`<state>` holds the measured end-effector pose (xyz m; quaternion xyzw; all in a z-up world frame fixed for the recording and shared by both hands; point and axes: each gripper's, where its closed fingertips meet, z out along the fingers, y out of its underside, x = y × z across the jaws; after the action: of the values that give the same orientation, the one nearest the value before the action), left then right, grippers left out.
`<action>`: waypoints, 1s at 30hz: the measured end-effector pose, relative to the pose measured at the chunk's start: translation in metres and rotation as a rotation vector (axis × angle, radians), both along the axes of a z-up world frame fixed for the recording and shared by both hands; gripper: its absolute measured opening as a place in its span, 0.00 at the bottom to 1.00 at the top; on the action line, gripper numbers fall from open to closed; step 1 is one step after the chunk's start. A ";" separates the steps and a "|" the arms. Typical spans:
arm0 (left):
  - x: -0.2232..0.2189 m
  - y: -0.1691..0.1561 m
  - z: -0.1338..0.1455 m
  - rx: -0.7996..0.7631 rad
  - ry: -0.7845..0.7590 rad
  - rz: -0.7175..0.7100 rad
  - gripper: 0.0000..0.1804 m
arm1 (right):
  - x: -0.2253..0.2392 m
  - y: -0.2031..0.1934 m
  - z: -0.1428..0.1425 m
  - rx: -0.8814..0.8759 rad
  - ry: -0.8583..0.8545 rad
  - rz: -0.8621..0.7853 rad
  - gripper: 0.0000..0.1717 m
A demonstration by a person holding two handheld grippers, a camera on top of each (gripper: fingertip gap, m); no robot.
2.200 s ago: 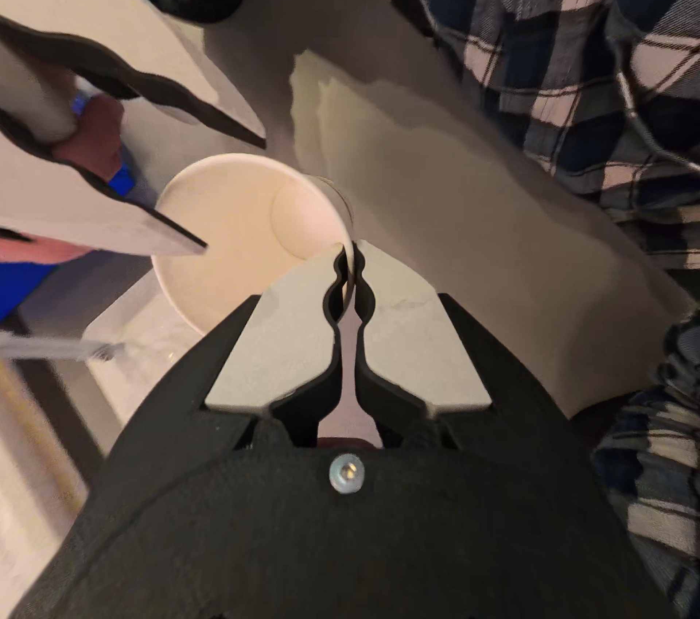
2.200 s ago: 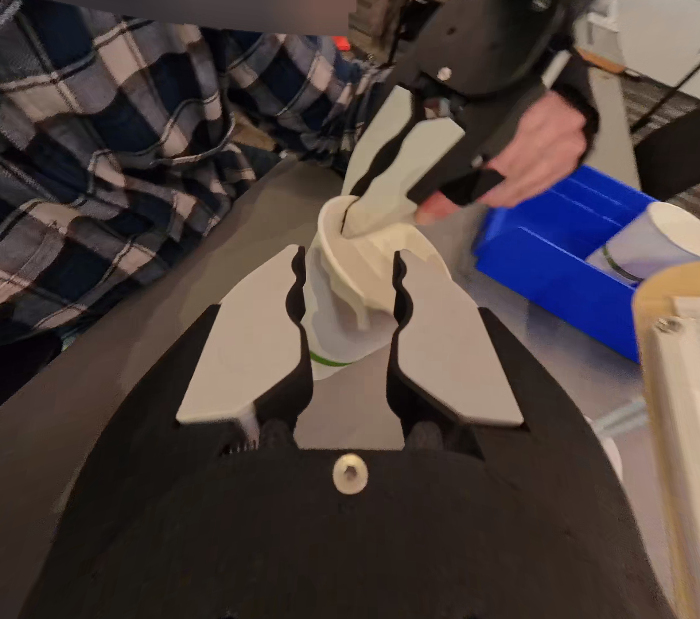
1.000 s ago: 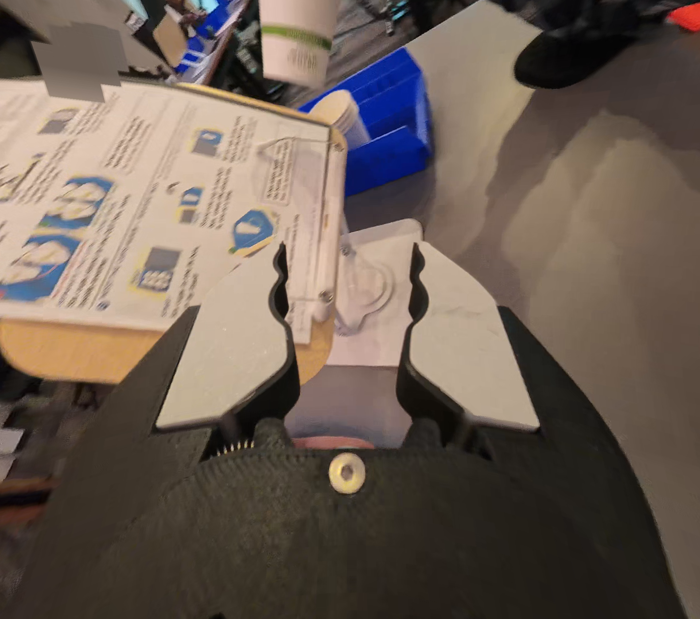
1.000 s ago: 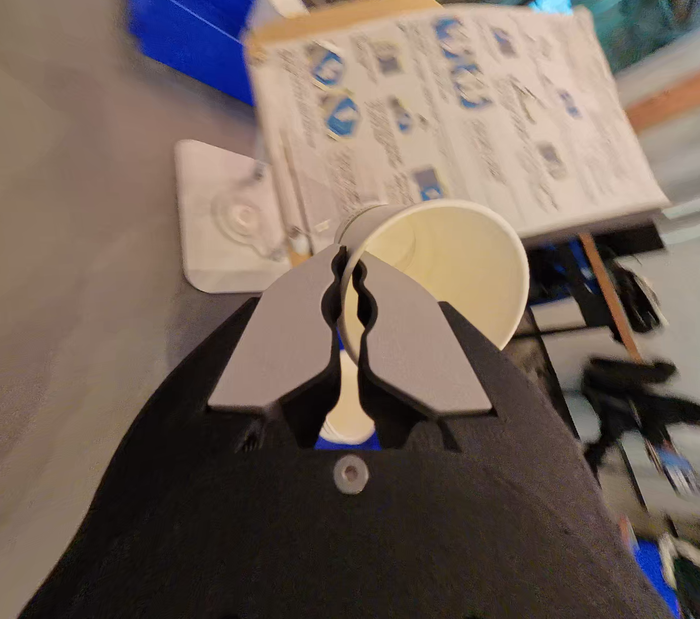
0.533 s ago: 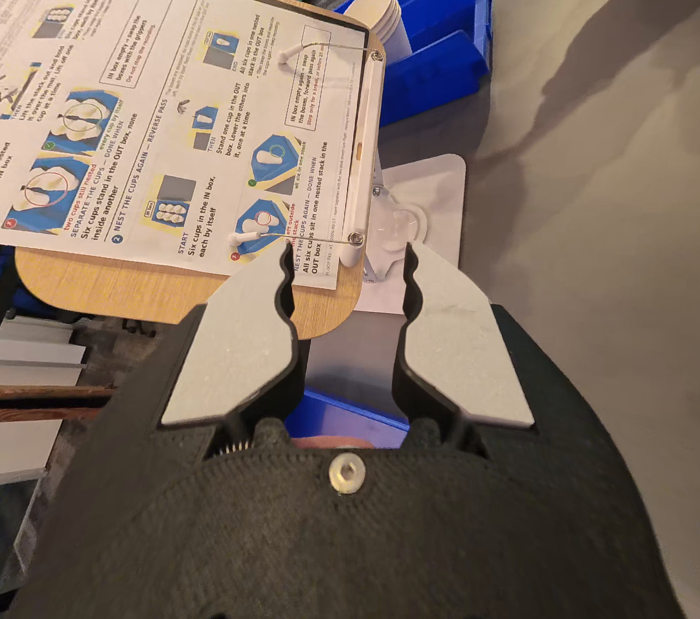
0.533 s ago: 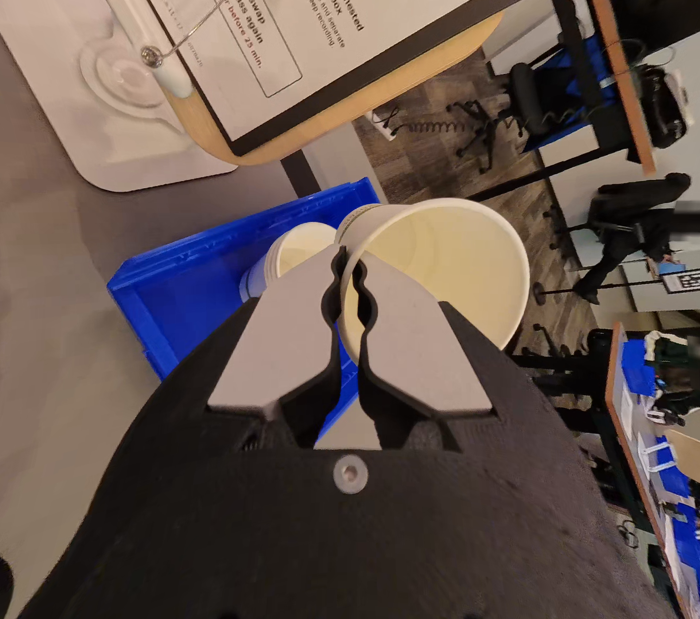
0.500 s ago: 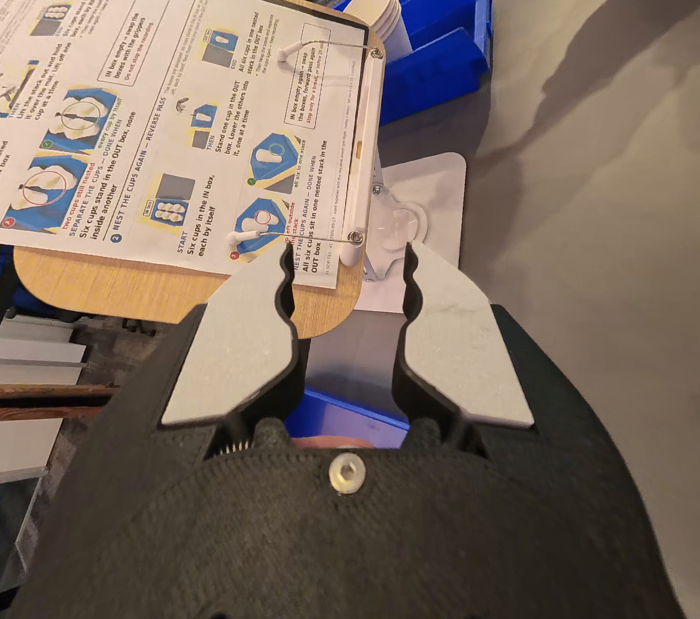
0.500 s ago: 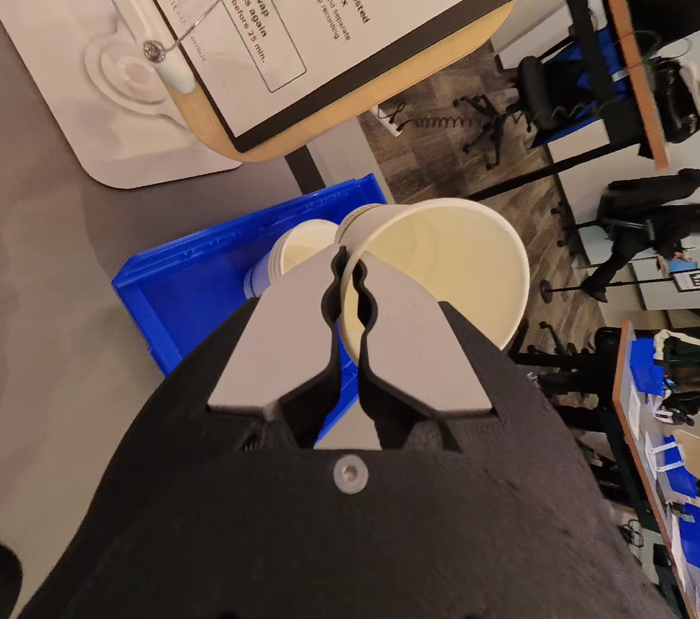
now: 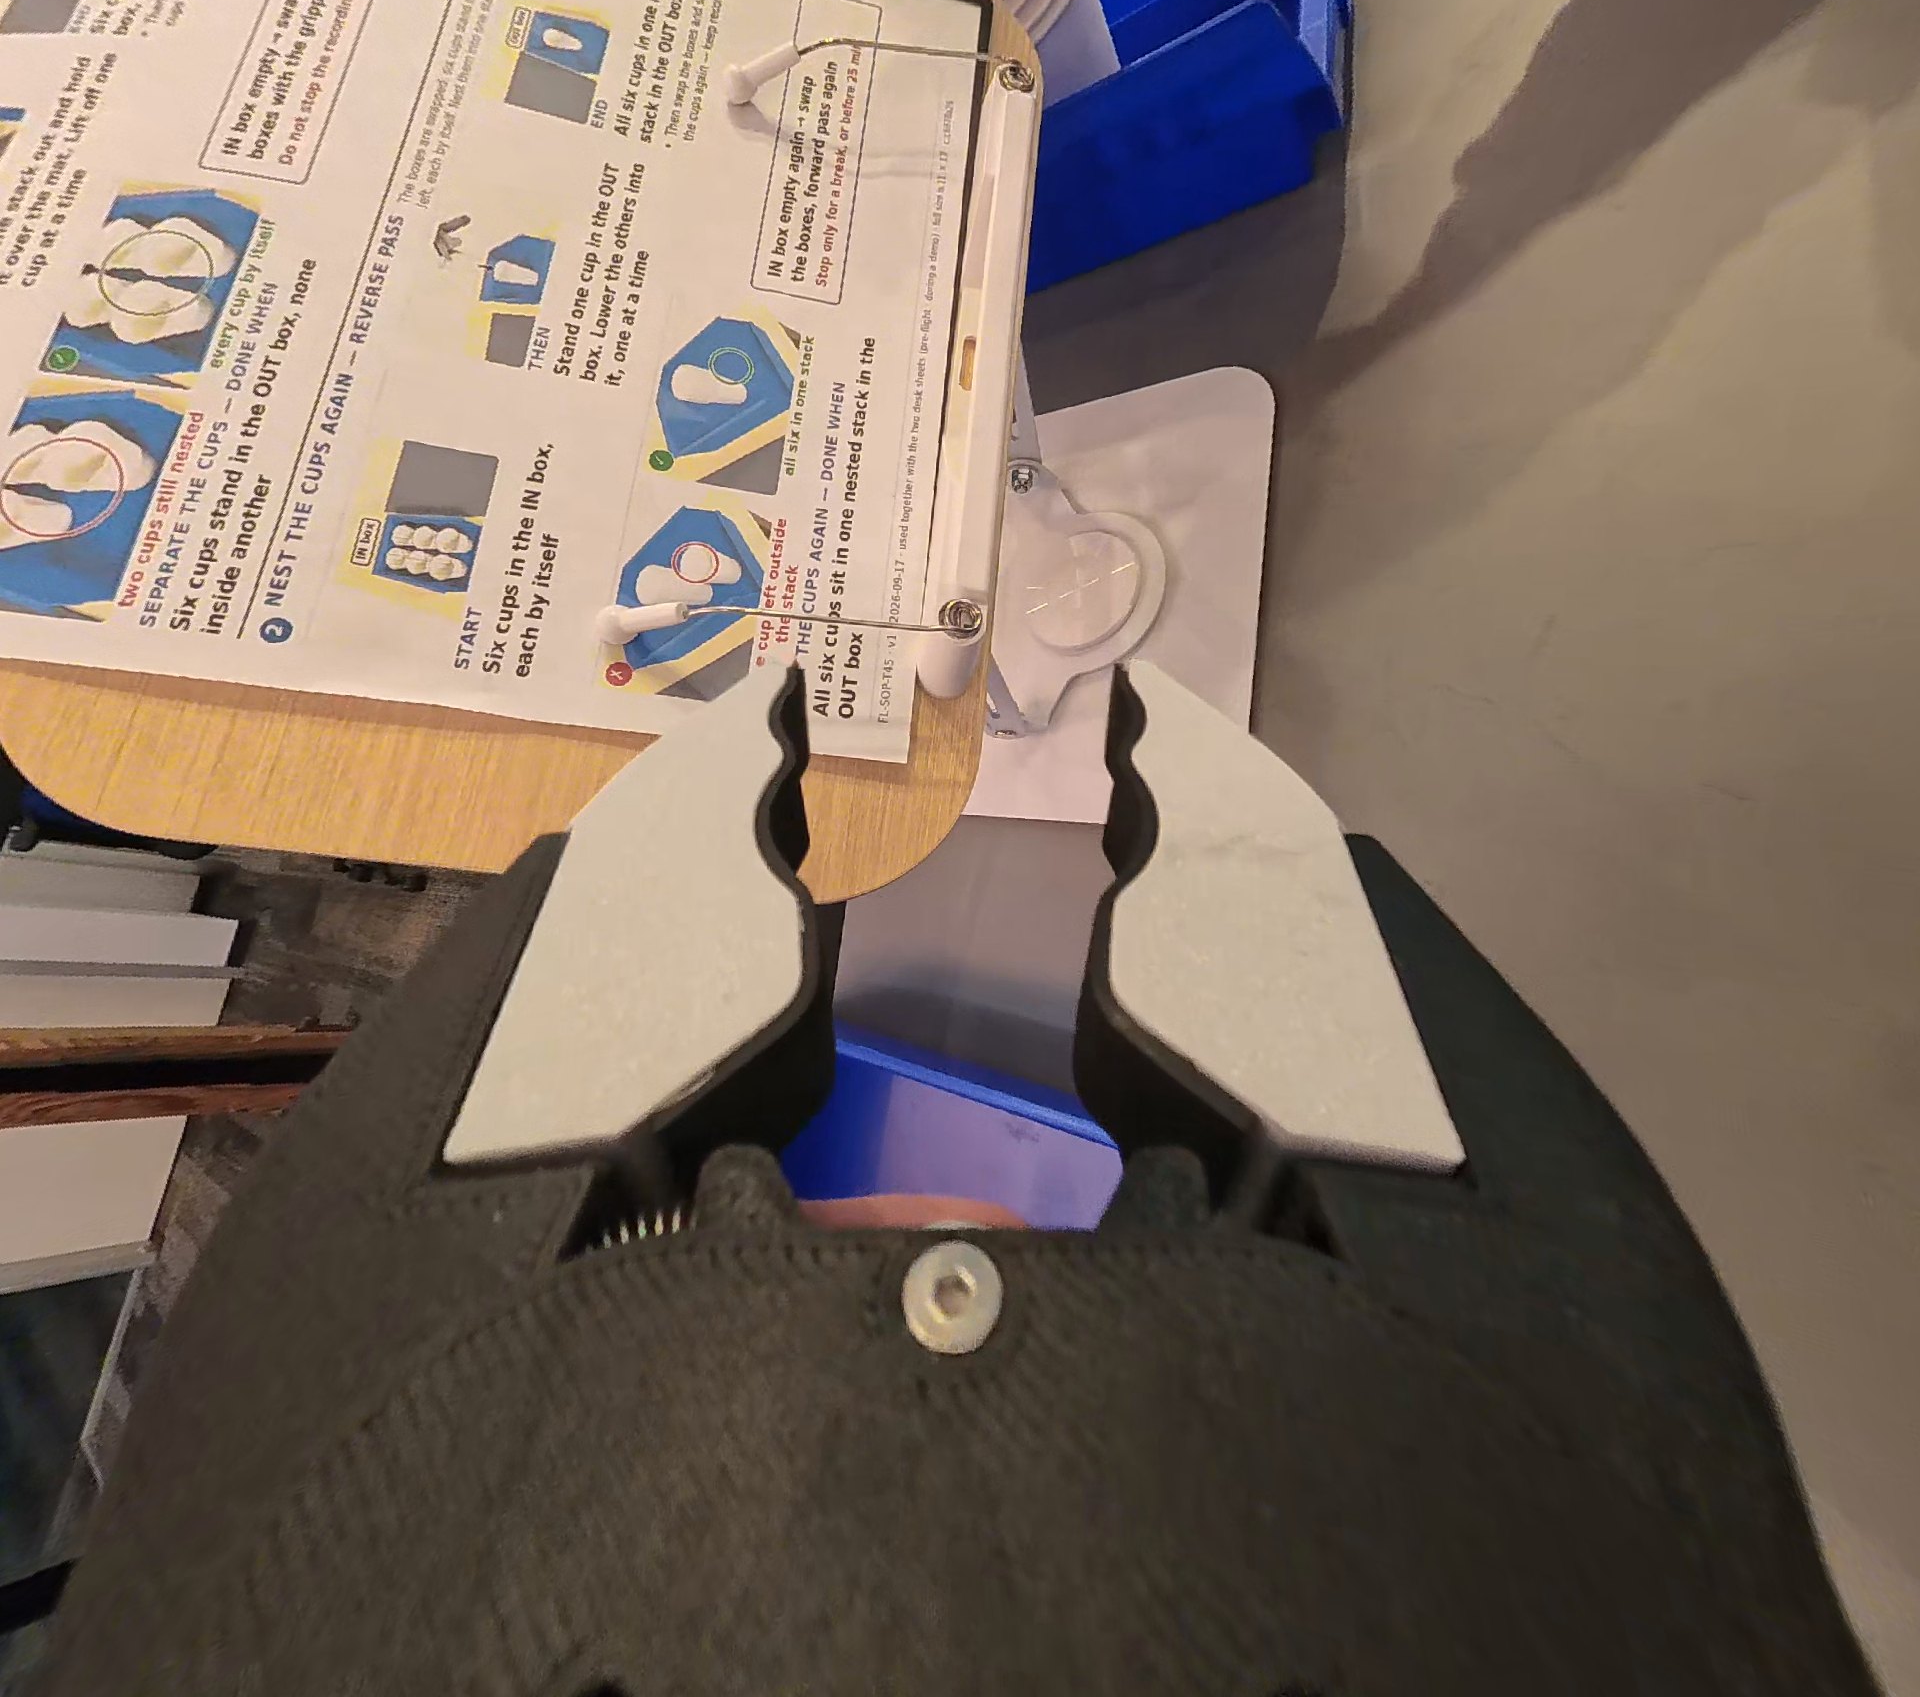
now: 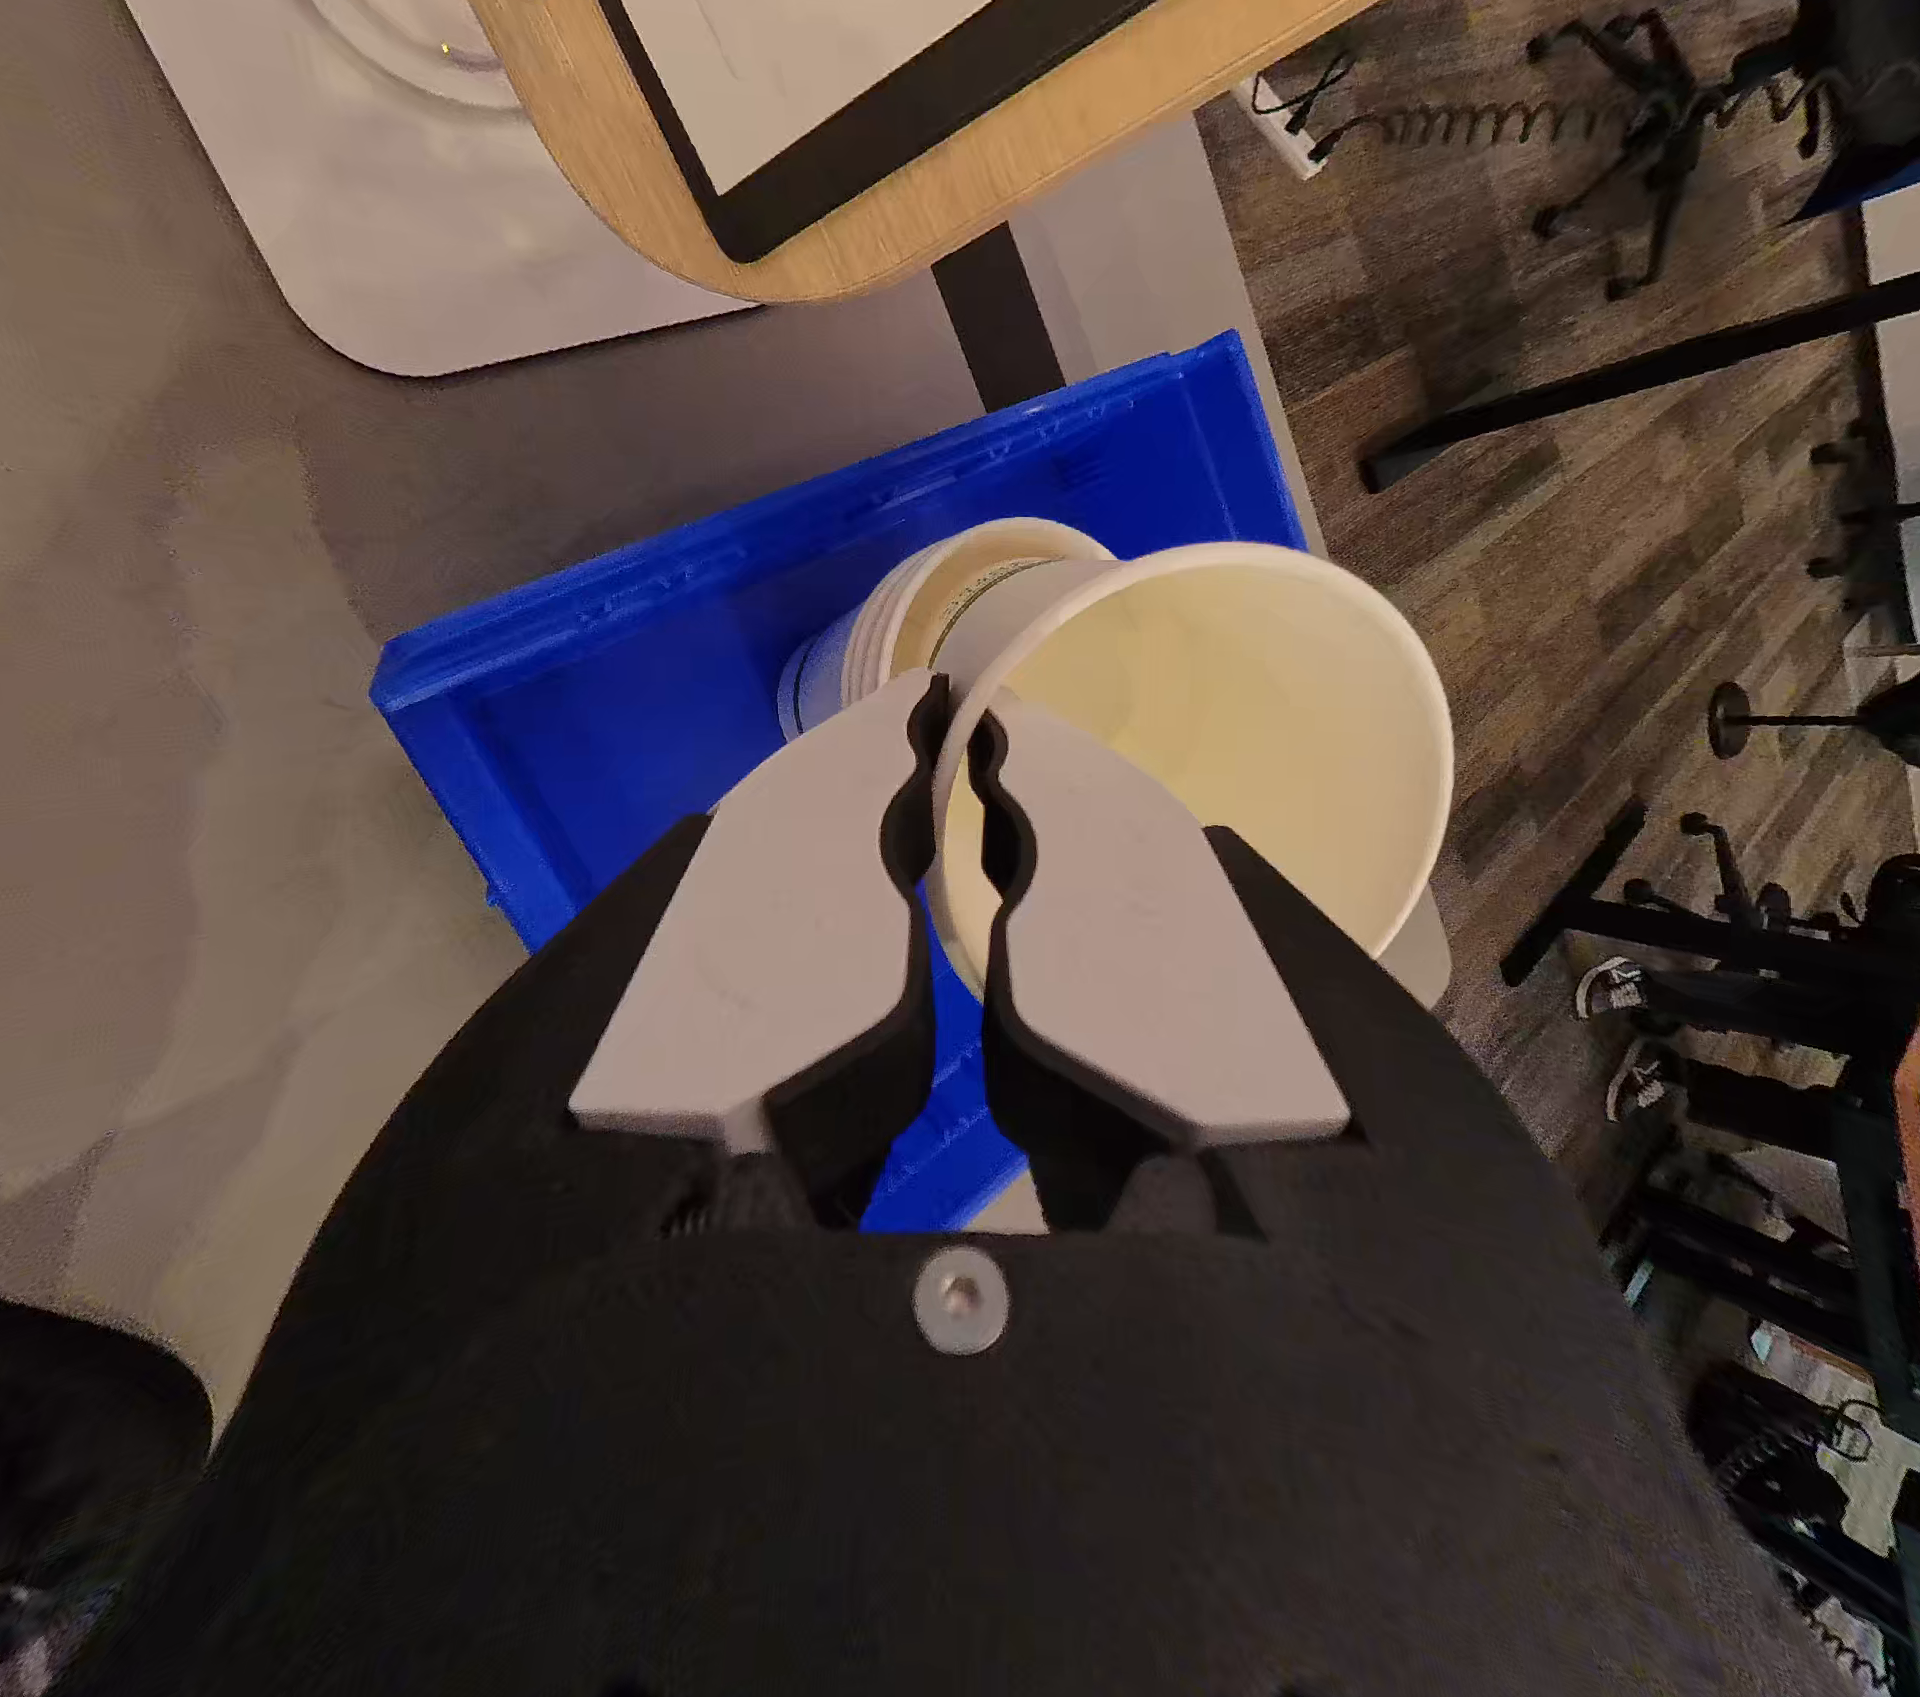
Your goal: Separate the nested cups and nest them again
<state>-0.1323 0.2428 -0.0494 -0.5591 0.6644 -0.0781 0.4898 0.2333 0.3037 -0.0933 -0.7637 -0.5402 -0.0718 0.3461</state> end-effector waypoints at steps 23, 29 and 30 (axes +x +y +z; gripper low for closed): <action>-0.189 0.151 -0.068 -0.013 0.170 0.839 0.31 | -0.025 0.006 0.040 0.193 0.134 0.017 0.10; -0.229 0.164 -0.133 -0.154 0.329 0.918 0.20 | -0.035 0.003 0.041 0.190 0.133 0.043 0.09; -0.230 0.164 -0.138 -0.160 0.340 0.917 0.12 | -0.036 0.002 0.040 0.189 0.133 0.048 0.09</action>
<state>-0.3619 0.4072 -0.1869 -0.8345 0.4123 0.1871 0.3139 0.1970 0.3061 -0.0529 -0.7176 -0.5249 -0.0632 0.4534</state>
